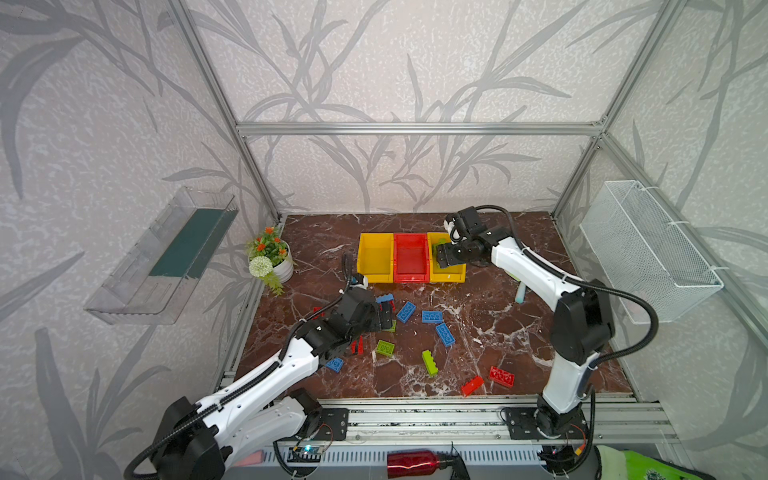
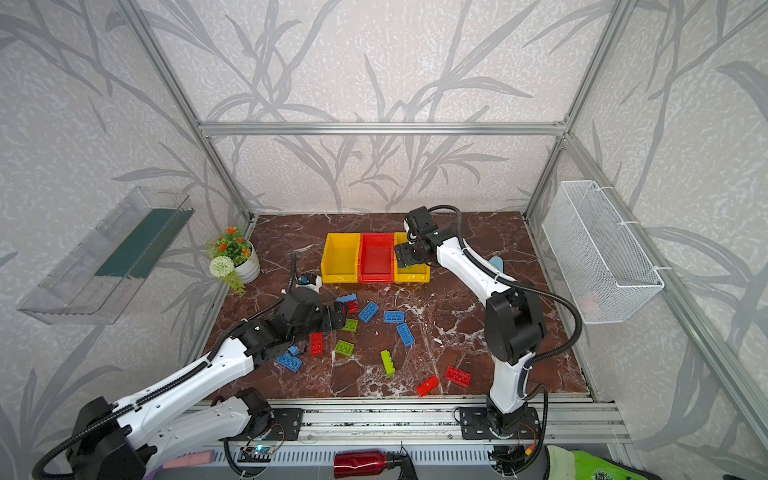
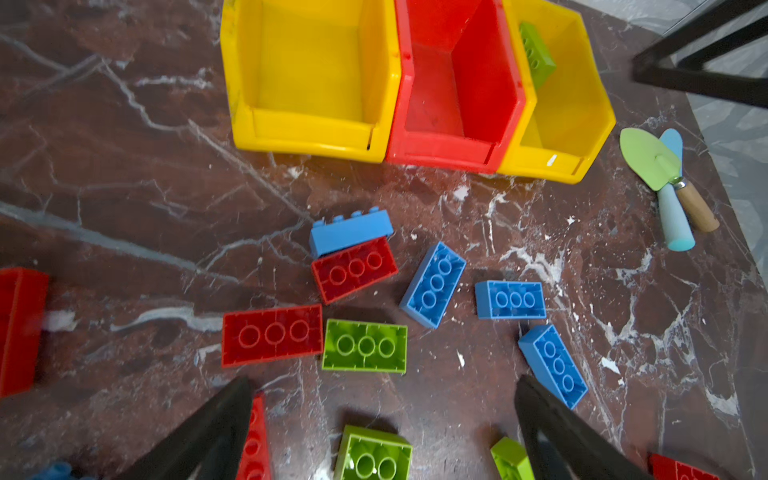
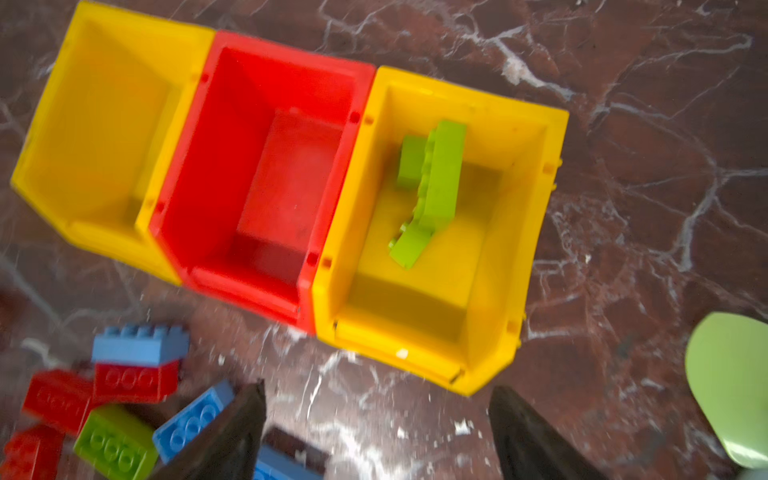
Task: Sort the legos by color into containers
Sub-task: 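Carry the long lime-green brick into the yellow bin while the left arm reaches forward, then lower the left gripper onto a lime-green brick while the right arm draws back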
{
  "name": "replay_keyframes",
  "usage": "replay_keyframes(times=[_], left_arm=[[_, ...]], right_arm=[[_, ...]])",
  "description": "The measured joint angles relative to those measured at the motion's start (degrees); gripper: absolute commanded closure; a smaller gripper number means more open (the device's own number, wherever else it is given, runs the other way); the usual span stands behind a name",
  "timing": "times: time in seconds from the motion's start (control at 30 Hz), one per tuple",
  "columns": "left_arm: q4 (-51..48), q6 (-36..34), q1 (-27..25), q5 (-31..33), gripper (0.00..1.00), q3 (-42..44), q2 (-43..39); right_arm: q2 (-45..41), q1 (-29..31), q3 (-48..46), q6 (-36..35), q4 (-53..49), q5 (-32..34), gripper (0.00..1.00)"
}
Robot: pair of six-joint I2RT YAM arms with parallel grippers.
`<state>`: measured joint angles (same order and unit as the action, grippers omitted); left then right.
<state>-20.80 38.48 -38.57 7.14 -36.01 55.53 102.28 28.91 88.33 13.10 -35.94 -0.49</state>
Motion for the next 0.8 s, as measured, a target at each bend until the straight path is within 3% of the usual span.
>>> replay_keyframes(times=[0.17,0.37,0.8], left_arm=[[-1.0,1.2,0.0,-2.9,0.02,6.7,-3.6],[-0.7,1.2,-0.1,-4.9,0.05,9.0,-4.0],[2.0,-1.1,-6.6,-5.2,0.07,8.5,4.8]], right_arm=[[-12.5,4.7,-13.3,1.6,1.4,-0.1,0.01],[-21.7,7.2,-25.1,4.3,1.1,-0.4,0.01],[-35.0,8.3,-36.8,8.1,2.3,-1.1,0.01]])
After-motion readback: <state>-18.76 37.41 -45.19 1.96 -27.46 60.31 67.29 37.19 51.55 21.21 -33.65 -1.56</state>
